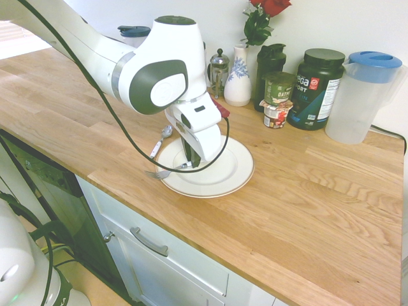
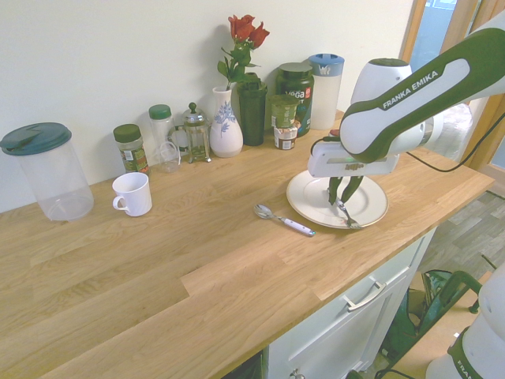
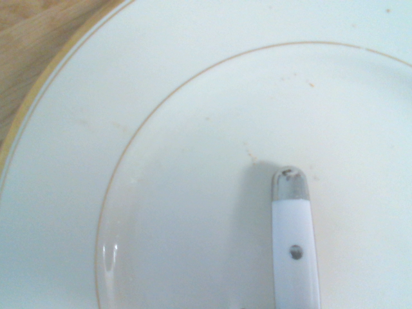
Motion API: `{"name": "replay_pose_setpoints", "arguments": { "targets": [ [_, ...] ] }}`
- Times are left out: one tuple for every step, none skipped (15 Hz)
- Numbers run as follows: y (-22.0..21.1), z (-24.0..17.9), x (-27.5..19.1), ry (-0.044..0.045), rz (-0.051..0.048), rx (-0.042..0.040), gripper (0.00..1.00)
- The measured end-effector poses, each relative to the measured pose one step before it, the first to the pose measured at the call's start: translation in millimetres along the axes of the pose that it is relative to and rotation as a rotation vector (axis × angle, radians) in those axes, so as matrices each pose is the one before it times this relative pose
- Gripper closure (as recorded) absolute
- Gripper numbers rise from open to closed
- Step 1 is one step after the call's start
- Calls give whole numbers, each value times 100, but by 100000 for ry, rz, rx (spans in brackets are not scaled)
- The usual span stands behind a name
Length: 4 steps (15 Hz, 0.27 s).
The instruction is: Put the fork into the plate
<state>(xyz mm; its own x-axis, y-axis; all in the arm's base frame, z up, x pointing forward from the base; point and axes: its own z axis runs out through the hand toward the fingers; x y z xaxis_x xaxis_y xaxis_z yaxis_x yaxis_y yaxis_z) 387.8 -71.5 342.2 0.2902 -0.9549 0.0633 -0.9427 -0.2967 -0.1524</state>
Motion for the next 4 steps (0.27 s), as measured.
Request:
{"name": "replay_pose_setpoints", "arguments": {
  "targets": [
    [-120, -148, -28, 287, -215, 470, 0],
    [-209, -371, 28, 503, -187, 911, 0],
    [-243, -621, 97, 728, -60, 1410, 0],
    [-220, -806, 104, 916, -21, 1793, 0]
  ]
}}
